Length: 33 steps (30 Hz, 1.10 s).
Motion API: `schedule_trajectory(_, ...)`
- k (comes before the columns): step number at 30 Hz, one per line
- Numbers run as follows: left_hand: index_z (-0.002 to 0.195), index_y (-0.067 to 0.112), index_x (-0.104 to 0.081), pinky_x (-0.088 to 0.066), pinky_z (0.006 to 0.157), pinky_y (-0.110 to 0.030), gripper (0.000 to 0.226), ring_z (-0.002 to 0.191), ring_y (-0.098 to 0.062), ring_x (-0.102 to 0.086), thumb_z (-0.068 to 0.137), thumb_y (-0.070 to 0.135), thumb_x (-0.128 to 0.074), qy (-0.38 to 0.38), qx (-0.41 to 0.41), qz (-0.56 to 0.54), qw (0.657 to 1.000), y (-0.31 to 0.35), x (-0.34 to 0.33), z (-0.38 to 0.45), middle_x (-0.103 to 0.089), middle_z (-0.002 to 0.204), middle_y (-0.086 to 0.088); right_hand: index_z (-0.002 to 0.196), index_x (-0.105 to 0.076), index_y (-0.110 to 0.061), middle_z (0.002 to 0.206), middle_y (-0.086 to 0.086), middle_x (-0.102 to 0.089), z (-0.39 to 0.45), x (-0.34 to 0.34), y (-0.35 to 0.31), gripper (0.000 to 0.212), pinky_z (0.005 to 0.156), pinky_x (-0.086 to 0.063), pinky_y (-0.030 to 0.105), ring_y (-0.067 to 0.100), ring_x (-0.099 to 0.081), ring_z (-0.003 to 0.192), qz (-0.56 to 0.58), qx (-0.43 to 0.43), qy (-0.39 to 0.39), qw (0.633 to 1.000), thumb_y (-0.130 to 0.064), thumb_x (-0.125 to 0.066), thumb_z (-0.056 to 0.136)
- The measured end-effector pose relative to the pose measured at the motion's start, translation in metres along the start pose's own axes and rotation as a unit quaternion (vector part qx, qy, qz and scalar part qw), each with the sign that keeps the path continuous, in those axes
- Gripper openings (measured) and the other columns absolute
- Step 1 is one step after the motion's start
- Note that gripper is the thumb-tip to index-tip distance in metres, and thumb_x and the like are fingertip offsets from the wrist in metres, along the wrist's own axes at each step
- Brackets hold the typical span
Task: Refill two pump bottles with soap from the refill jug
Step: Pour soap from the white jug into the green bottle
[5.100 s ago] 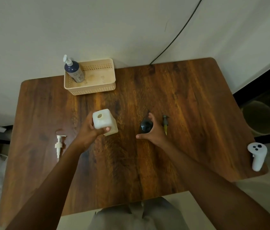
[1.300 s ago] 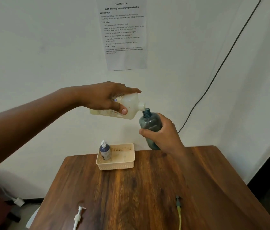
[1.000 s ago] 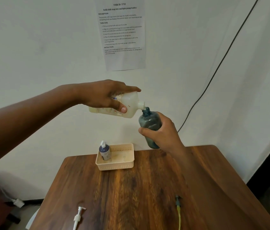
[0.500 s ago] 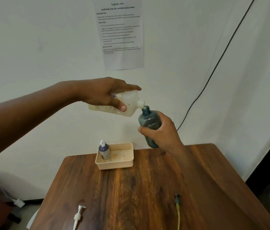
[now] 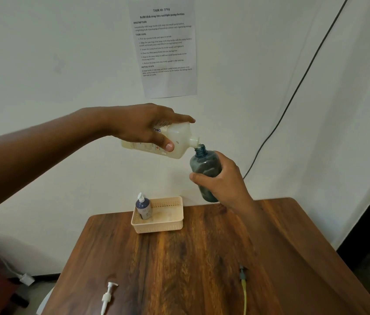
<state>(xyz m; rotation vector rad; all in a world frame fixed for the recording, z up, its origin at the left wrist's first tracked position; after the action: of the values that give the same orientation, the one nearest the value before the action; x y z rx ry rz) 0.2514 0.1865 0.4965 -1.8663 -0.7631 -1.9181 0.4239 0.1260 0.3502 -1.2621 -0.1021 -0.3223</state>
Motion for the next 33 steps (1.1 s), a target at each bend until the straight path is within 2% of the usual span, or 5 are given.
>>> schedule_trajectory(4, 0.157, 0.045, -0.031, -0.040, 0.089, -0.017, 0.083, 0.108, -0.004, -0.053, 0.084, 0.056, -0.069, -0.002, 0.002, 0.001, 1.000, 0.001, 0.001, 0.001, -0.049, 0.118, 0.026, 0.129, -0.043, -0.045, 0.119, -0.021, -0.053, 0.000, 0.000, -0.001, 0.066, 0.068, -0.042, 0.005, 0.001, -0.057, 0.097, 0.004, 0.000, 0.001, 1.000, -0.040, -0.085, 0.078)
schedule_trajectory(9, 0.159, 0.042, -0.031, -0.041, 0.093, -0.023, 0.083, 0.116, -0.013, -0.051, 0.086, 0.055, -0.069, -0.002, 0.000, 0.010, 1.000, 0.001, 0.004, 0.000, -0.050, 0.126, 0.017, 0.127, -0.045, -0.047, 0.109, -0.035, -0.051, 0.000, 0.000, -0.005, 0.065, 0.059, -0.043, 0.003, -0.001, -0.058, 0.097, 0.010, 0.009, -0.001, 1.000, -0.042, -0.085, 0.076)
schedule_trajectory(14, 0.159, 0.041, -0.032, -0.044, 0.096, -0.027, 0.081, 0.114, -0.014, -0.053, 0.088, 0.050, -0.071, 0.002, -0.003, 0.010, 1.000, 0.001, 0.007, 0.001, -0.051, 0.122, 0.017, 0.127, -0.045, -0.048, 0.112, -0.032, -0.053, 0.002, 0.001, -0.005, 0.065, 0.068, -0.044, 0.007, 0.001, -0.059, 0.099, 0.014, 0.010, 0.001, 1.000, -0.042, -0.085, 0.076)
schedule_trajectory(18, 0.158, 0.043, -0.032, -0.042, 0.091, -0.020, 0.081, 0.112, -0.011, -0.052, 0.087, 0.051, -0.071, 0.002, -0.003, 0.010, 1.000, 0.000, 0.008, 0.002, -0.049, 0.118, 0.028, 0.123, -0.047, -0.049, 0.108, -0.036, -0.053, 0.002, 0.002, -0.008, 0.062, 0.062, -0.044, 0.004, 0.000, -0.061, 0.098, 0.015, 0.015, 0.003, 1.000, -0.046, -0.084, 0.073)
schedule_trajectory(33, 0.158, 0.044, -0.032, -0.044, 0.095, -0.028, 0.083, 0.114, -0.014, -0.053, 0.085, 0.054, -0.070, -0.004, -0.006, 0.010, 1.000, -0.002, 0.011, 0.003, -0.048, 0.119, 0.027, 0.123, -0.047, -0.049, 0.107, -0.038, -0.052, 0.006, 0.002, -0.009, 0.061, 0.056, -0.043, -0.001, -0.002, -0.059, 0.097, 0.009, 0.028, 0.010, 1.000, -0.047, -0.084, 0.074)
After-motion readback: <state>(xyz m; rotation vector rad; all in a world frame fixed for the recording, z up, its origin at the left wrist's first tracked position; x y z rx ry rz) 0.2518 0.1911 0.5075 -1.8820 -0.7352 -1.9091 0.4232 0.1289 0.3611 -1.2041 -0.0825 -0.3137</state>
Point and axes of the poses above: each hand's wrist, its own z-axis towards the middle knuckle, its own x-axis out of the back of the hand, y = z × x, the point moved 7 cm from there along z, towards the middle knuckle
